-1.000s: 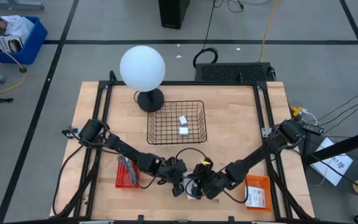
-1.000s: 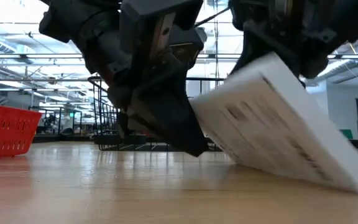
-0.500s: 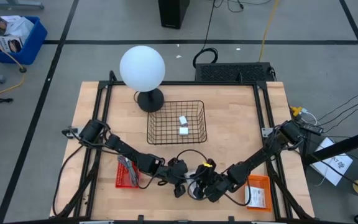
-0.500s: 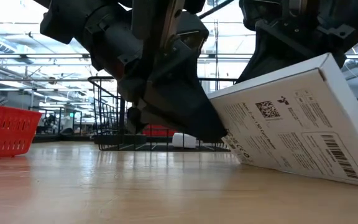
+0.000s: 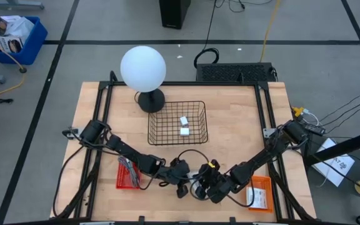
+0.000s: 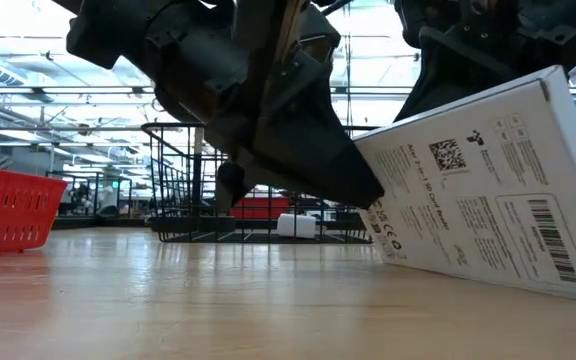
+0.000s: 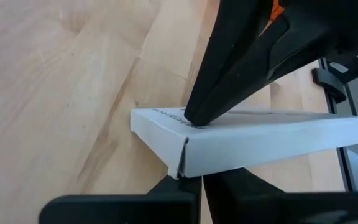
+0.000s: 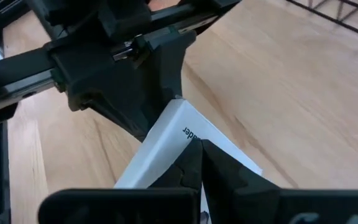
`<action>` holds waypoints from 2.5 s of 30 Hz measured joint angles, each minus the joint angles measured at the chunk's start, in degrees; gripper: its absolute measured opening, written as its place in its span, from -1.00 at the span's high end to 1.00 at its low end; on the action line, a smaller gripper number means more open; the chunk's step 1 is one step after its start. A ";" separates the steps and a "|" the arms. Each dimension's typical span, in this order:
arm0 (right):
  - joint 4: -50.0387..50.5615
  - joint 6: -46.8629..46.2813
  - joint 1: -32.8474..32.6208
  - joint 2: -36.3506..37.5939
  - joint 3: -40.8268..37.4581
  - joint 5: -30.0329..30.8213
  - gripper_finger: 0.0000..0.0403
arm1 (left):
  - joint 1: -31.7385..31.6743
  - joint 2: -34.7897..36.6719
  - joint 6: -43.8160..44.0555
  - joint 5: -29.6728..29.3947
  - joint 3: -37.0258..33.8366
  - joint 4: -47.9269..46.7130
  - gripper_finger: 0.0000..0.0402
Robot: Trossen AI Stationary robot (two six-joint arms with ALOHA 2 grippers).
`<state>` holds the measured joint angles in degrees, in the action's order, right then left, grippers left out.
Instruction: Pick and place items into bin
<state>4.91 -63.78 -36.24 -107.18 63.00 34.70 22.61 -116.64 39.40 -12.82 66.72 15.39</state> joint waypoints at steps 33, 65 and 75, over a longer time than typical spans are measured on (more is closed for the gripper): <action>7.90 -1.97 -1.37 0.72 -0.07 -1.51 1.00 | -0.84 1.14 1.12 5.94 0.46 -6.21 0.95; -19.74 12.71 1.73 -10.08 0.14 -10.95 1.00 | 6.38 7.06 14.56 -6.58 0.24 -36.44 0.95; -15.90 11.27 -3.87 -7.38 -0.20 1.59 1.00 | 5.64 7.06 12.07 -3.63 0.24 -34.10 0.93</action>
<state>-10.99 -52.52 -40.11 -114.57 62.81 36.28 28.25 -109.58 51.47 -16.45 66.96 -18.71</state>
